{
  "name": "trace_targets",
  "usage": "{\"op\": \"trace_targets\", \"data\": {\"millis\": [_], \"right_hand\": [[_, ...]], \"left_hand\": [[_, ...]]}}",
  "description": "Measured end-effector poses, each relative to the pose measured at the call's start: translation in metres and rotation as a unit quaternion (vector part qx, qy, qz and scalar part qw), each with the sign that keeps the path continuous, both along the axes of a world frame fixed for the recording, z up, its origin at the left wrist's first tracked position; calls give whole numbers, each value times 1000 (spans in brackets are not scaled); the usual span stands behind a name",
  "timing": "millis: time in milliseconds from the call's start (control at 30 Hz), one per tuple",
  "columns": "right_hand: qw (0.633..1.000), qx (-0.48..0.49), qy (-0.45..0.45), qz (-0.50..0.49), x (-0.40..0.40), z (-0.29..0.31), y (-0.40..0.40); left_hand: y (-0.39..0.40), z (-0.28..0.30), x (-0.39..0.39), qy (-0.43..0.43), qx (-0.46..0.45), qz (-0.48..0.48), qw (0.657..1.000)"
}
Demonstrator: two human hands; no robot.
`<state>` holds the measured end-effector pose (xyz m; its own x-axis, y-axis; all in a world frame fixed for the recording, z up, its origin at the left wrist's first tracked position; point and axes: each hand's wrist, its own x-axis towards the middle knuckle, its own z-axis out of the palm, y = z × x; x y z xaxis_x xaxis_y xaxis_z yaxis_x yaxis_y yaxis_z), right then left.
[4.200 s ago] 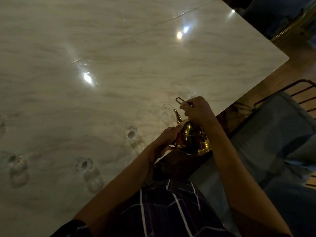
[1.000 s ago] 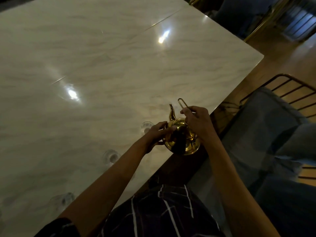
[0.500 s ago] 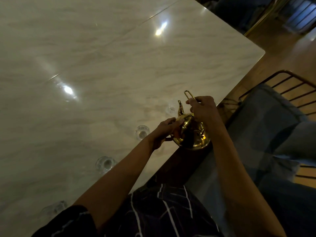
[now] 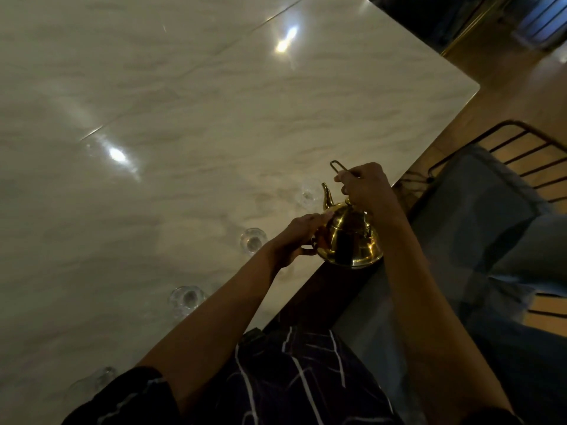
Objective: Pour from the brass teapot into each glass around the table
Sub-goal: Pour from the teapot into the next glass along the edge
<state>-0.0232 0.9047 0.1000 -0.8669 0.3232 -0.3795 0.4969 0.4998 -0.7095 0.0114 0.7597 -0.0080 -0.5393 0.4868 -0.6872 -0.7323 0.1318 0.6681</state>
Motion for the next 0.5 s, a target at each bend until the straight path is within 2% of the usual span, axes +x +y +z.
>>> {"op": "trace_targets", "data": {"millis": [500], "right_hand": [[999, 20, -11, 26, -5, 7, -1]], "left_hand": [[3, 10, 4, -11, 13, -11, 1000]]}}
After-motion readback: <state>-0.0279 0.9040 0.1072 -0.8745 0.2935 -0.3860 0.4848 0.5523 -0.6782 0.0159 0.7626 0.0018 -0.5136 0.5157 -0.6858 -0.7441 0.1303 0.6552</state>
